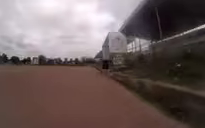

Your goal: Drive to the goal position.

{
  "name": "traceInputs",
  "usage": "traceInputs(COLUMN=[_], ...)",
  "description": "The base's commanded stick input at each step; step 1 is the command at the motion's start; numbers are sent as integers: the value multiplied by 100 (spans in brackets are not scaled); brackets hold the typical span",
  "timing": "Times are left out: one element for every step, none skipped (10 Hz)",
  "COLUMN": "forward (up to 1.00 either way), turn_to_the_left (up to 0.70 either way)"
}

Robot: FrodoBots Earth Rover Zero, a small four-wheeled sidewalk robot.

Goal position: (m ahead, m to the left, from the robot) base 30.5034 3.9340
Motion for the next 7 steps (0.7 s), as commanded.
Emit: traceInputs(forward=[100, 100, 100, 100, 100, 100, 100], turn_to_the_left=[0, 0, 0, 0, 0, 0, 0])
